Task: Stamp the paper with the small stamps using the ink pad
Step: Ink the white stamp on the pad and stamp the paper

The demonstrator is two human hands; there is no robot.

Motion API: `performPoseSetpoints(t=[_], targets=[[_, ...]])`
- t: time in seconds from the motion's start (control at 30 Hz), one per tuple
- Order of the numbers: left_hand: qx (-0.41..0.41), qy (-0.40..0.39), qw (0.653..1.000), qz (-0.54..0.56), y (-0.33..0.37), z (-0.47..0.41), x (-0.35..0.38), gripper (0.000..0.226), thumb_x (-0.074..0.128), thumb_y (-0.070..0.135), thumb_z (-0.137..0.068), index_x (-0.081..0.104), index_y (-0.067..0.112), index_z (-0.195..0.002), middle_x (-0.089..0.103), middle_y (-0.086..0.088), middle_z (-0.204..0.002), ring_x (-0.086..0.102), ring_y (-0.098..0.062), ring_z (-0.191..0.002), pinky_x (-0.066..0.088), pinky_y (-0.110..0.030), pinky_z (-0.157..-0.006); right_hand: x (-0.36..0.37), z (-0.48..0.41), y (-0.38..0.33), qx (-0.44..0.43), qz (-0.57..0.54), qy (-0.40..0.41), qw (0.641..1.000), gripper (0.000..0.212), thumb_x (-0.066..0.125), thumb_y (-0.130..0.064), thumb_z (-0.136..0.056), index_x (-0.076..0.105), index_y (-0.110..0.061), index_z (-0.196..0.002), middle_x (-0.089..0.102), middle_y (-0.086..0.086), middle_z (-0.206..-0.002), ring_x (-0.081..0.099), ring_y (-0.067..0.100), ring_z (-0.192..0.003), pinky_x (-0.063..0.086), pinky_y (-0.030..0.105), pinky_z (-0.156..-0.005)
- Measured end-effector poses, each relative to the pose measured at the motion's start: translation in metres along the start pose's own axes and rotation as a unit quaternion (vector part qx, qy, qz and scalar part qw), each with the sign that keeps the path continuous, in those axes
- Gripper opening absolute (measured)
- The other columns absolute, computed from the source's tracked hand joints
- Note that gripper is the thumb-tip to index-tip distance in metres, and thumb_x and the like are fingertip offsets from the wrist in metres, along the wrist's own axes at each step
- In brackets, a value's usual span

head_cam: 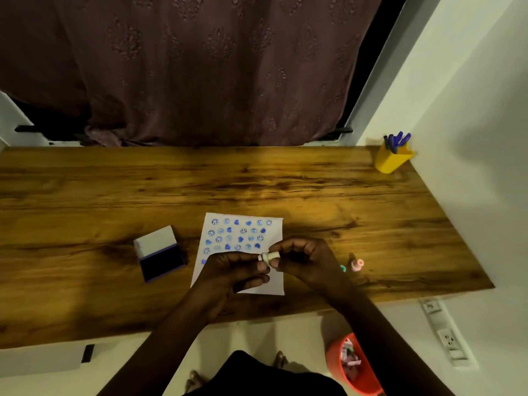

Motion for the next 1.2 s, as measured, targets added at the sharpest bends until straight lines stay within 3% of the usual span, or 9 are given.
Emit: performPoseSetpoints(t=[0.2, 0.33, 0.6, 0.7, 0.83, 1.03, 1.13, 1.2], targets=[[-0.003, 0.001, 1.000, 0.002, 0.000, 0.000, 0.009, 0.050, 0.095, 0.027, -0.070, 0.079, 0.008, -0.113, 0.078, -0.020, -0.116, 0.076, -0.039, -0.106, 0.063, -0.035, -0.084, -0.007, 0.007, 0.002, -0.016, 0.007, -0.003, 1.000, 0.025, 0.081, -0.001, -0.085, 0.078, -0.002, -0.110, 0.082, 0.007, -0.103, 0.079, 0.022, -0.098, 0.064, 0.036, -0.089], [-0.004, 0.001, 1.000, 0.002, 0.003, -0.001, 0.016, 0.047, 0.093, 0.022, -0.068, 0.080, 0.003, -0.109, 0.079, -0.022, -0.113, 0.077, -0.040, -0.104, 0.064, -0.034, -0.081, -0.011, 0.008, 0.011, 0.016, -0.035, 0.002, 0.999, 0.026, 0.082, -0.001, -0.085, 0.079, -0.004, -0.110, 0.082, 0.009, -0.103, 0.080, 0.025, -0.095, 0.063, 0.033, -0.085], [0.003, 0.001, 1.000, 0.006, -0.001, 0.002, 0.021, 0.039, 0.087, 0.012, -0.074, 0.078, -0.001, -0.110, 0.078, -0.023, -0.114, 0.076, -0.040, -0.105, 0.064, -0.036, -0.082, -0.012, 0.012, 0.028, 0.082, -0.075, 0.008, 0.994, 0.023, 0.086, -0.014, -0.083, 0.081, -0.011, -0.106, 0.082, 0.015, -0.094, 0.079, 0.034, -0.089, 0.065, 0.044, -0.084], [0.003, 0.005, 1.000, 0.003, -0.005, 0.003, 0.024, 0.033, 0.084, 0.009, -0.078, 0.079, 0.003, -0.110, 0.079, -0.021, -0.114, 0.076, -0.039, -0.106, 0.064, -0.037, -0.083, -0.015, 0.014, 0.032, 0.091, -0.063, 0.013, 0.994, 0.024, 0.087, -0.019, -0.084, 0.081, -0.011, -0.105, 0.082, 0.013, -0.092, 0.080, 0.031, -0.087, 0.066, 0.038, -0.079], [-0.006, 0.011, 1.000, -0.015, -0.010, 0.002, 0.036, 0.037, 0.088, 0.017, -0.073, 0.081, 0.009, -0.108, 0.080, -0.017, -0.114, 0.077, -0.035, -0.106, 0.064, -0.035, -0.083, -0.027, 0.014, 0.026, 0.072, 0.017, -0.005, 0.997, 0.020, 0.085, -0.016, -0.085, 0.081, -0.014, -0.104, 0.083, 0.000, -0.092, 0.080, 0.011, -0.083, 0.059, 0.018, -0.071], [-0.054, 0.071, 0.996, -0.023, -0.021, -0.003, 0.038, 0.057, 0.094, 0.028, -0.056, 0.080, 0.012, -0.108, 0.082, -0.015, -0.108, 0.079, -0.033, -0.101, 0.061, -0.046, -0.094, -0.093, 0.002, 0.011, 0.017, 0.235, 0.042, 0.971, 0.027, 0.086, -0.012, -0.082, 0.079, -0.014, -0.109, 0.080, -0.007, -0.095, 0.073, -0.007, -0.084, 0.054, 0.010, -0.075], [-0.051, 0.083, 0.995, -0.035, -0.022, -0.003, 0.035, 0.052, 0.094, 0.028, -0.056, 0.081, 0.013, -0.105, 0.082, -0.015, -0.106, 0.079, -0.033, -0.098, 0.064, -0.043, -0.090, -0.124, -0.003, 0.014, 0.012, 0.371, 0.054, 0.927, 0.013, 0.081, -0.014, -0.085, 0.078, -0.018, -0.097, 0.078, -0.007, -0.090, 0.072, -0.003, -0.080, 0.057, 0.021, -0.074], [-0.050, 0.088, 0.994, -0.042, -0.024, -0.003, 0.034, 0.038, 0.091, 0.018, -0.069, 0.081, 0.011, -0.105, 0.081, -0.016, -0.107, 0.079, -0.034, -0.098, 0.064, -0.042, -0.088, -0.133, -0.007, 0.024, 0.025, 0.456, 0.037, 0.889, 0.011, 0.077, -0.016, -0.087, 0.077, -0.015, -0.098, 0.079, 0.002, -0.093, 0.074, 0.017, -0.079, 0.060, 0.038, -0.073]])
Point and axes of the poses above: each hand's wrist, its own z-axis away from the middle knuckle, its own x-axis out of the palm, y = z × x, the point moved 6 cm from there along -z, towards the middle knuckle
